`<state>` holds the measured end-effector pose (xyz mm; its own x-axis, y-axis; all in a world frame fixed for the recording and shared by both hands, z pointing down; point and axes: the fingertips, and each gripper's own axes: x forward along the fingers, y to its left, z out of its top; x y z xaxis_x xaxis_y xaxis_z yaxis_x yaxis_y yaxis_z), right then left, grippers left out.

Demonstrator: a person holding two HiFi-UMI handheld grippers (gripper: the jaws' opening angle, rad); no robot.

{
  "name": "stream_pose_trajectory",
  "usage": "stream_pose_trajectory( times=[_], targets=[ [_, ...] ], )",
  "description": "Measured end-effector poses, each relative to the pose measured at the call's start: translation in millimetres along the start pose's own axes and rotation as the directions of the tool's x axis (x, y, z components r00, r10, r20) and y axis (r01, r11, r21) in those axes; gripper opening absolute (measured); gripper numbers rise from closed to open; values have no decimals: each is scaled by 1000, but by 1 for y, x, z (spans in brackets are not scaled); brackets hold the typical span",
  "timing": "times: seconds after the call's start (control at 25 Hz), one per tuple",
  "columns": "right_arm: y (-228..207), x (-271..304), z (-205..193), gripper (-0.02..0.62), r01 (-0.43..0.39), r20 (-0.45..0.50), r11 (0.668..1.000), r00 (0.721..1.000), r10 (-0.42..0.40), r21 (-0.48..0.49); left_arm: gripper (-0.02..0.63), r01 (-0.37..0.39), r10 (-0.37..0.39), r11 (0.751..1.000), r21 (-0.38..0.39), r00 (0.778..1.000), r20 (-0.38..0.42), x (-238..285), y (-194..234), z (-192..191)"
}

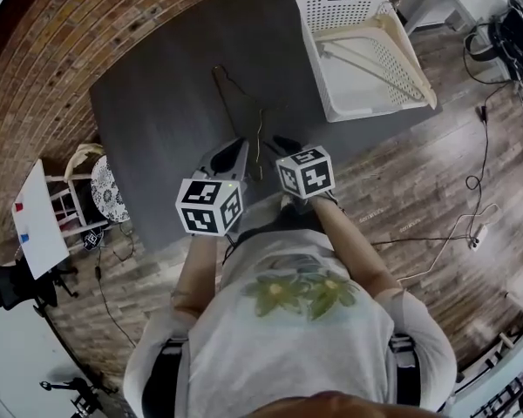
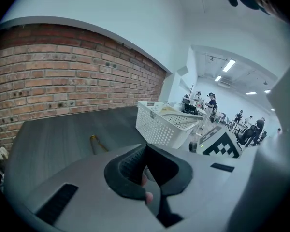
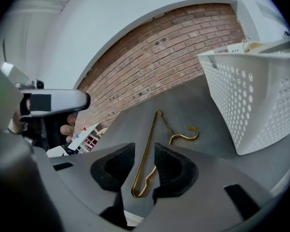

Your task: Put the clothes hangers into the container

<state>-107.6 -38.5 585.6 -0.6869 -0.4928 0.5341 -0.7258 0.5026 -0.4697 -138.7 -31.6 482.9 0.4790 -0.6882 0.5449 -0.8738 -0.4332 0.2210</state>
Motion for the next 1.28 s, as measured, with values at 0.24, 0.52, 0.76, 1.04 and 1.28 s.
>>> stream_pose_trajectory(
  times=[0.24,0.52,0.76,1.04,1.28],
  targets=[
    [-10,37,-23,138,62,-18,997,998,-61,45,29,-9,9,1000,-22,1000,-11,-5,13,-13],
    [-22,73,-42,138,140,-55,985,989,-135,102,29,-29,29,999,-38,999,-22,-7,31,-24],
    [-34,94,-57,137,214,-119,970,973,-200,117,29,-22,21,999,-36,999,-27,-4,35,-25],
    [-41,128,-78,130,258,-179,959,955,-235,121,29,-18,17,999,-44,1000,-21,3,38,-26],
    [-56,119,-74,67,401,-219,916,894,-390,5,29,-25,23,998,-65,1000,-21,4,46,-28]
  ],
)
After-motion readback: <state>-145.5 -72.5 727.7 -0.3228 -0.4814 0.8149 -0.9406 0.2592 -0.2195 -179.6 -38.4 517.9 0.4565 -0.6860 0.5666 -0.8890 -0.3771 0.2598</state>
